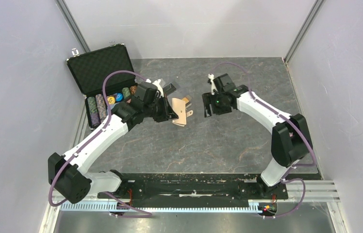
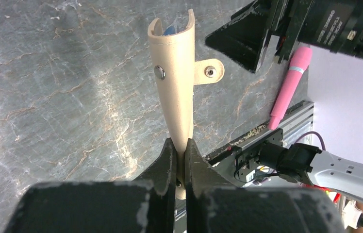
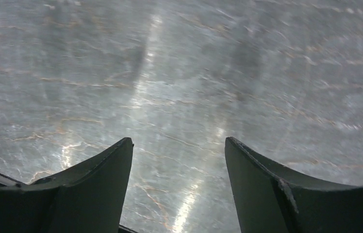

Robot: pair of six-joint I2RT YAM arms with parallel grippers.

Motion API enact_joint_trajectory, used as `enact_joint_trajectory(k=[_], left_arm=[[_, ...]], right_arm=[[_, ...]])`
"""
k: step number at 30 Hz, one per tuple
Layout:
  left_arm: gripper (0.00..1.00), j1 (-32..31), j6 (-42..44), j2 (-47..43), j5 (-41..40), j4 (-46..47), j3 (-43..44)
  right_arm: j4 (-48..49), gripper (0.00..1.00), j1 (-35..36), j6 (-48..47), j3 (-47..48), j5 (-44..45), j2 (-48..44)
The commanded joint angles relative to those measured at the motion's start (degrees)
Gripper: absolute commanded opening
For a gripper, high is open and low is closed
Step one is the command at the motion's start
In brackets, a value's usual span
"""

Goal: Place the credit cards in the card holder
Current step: Open the card holder.

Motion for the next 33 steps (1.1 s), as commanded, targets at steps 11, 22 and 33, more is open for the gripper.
enact_joint_trajectory(k=[11,22,33], left_arm=[[0.02,-0.20,-6.45,-0.88,5.26,15.18,-7.73],[0.02,-0.16,-6.68,1.03,7.05,16.97,-7.91],[0.02,-0.19,-6.47,0.55,6.34,16.55,-7.99]], right_arm=[[12.06,0.82,-5.74,1.34,-7.74,-27.38,-13.99],[14.06,0.64,-1.38,5.34,-5.34,-26.93,-7.91],[15.28,0.32,-0.30,7.18,-5.61,-25.37,-4.75]])
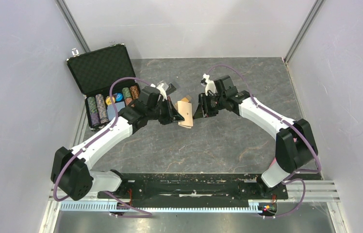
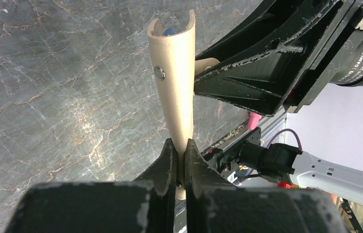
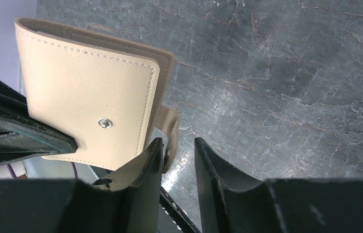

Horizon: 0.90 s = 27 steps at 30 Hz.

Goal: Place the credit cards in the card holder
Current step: Open the card holder.

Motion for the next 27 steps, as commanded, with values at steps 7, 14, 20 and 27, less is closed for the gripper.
enact_joint_trajectory(k=[7,14,20,27], left_arm=[[0.02,-0.22,-0.77,-1.29,0.26,2.50,-0.08],[0.02,-0.23,-0.51,-1.64,-0.18,2.32,-0.08],[0.02,-0.23,-0.47,-1.90,-0.22,2.33,-0.16],[0.11,-0.15,-0.01,-2.80,-2.19,1.20,0.11]], right_arm=[[4.76,0.02,0.14,1.69,1.74,0.40,-0.06],[6.18,0.07,0.01,2.13,1.24,-0.31,-1.03],[6.85,0.21,0.02,3.57,0.52,-0.67,-0.46],[7.03,0.00,0.02,3.78,0.84,-1.62,-0.82]])
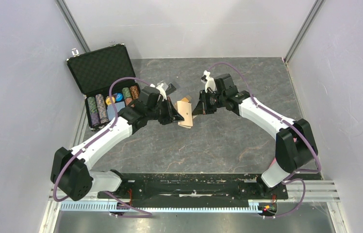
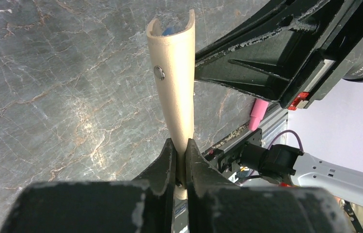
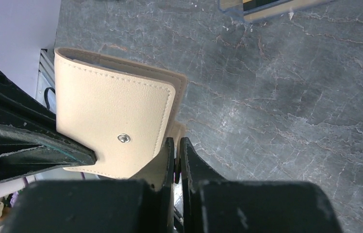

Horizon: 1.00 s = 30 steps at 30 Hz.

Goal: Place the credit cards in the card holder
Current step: Open the card holder.

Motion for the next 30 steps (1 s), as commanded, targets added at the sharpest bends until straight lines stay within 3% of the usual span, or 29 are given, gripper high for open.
enact_joint_trajectory(k=[1,3,7,8,16,23,30], left_arm=[[0.23,-0.15,0.05,-2.89,-2.34,1.15,0.16],[0.52,-0.14,1.29,-3.86,-3.72,0.58,0.28],[0.94,-0.16,10.49,-7.30,-8.30,-3.83,2.66],[1.00,-0.16,13.35,-8.14,-10.30,-5.45,3.38],[1.00,0.99,32.24,-14.62,-19.29,-12.68,6.66],[1.00,1.96,44.30,-14.64,-10.74,-12.51,6.16],[1.00,2.13,51.95,-14.68,-2.83,-6.77,2.61]], right_arm=[[1.90,0.00,0.03,0.02,1.30,-1.88,-1.08],[2.45,0.00,-0.01,-0.76,2.39,-3.40,-1.78],[3.13,0.00,-0.05,-4.15,5.74,-5.87,-3.92],[3.47,0.00,-0.10,-5.32,6.88,-7.41,-4.23],[3.81,0.00,-0.08,-14.54,11.72,-19.00,-5.90],[3.36,0.00,-0.15,-15.05,14.52,-31.66,-4.31],[3.44,0.00,-0.15,-13.90,15.91,-36.28,-4.10]])
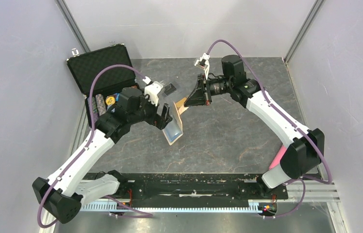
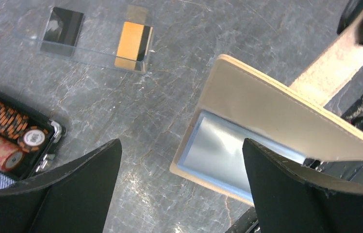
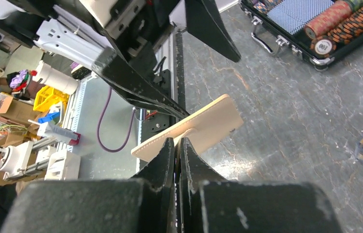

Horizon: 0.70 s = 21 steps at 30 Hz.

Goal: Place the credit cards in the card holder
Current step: Open the card holder.

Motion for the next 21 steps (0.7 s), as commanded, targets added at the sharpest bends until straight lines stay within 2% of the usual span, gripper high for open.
enact_joint_trajectory(k=[1,6,11,21], left_arm=[[0.99,0.19,8.99,-0.34,7.36,6.05,-1.53],[0.97,0.22,11.05,-0.41,14.07,13.18,-4.58],[1.00,0.21,11.11,3.09,21.97,15.47,-3.99],[1.00,0.21,8.94,10.50,23.34,20.03,-0.76]], right_arm=[[1.59,0.00,-0.04,-0.12,2.86,-5.25,-0.02],[3.81,0.00,0.04,1.42,0.09,-5.61,-1.17],[8.37,0.00,0.25,5.20,-2.35,-7.26,-2.23],[10.99,0.00,0.94,7.05,-3.89,-9.30,-1.84]])
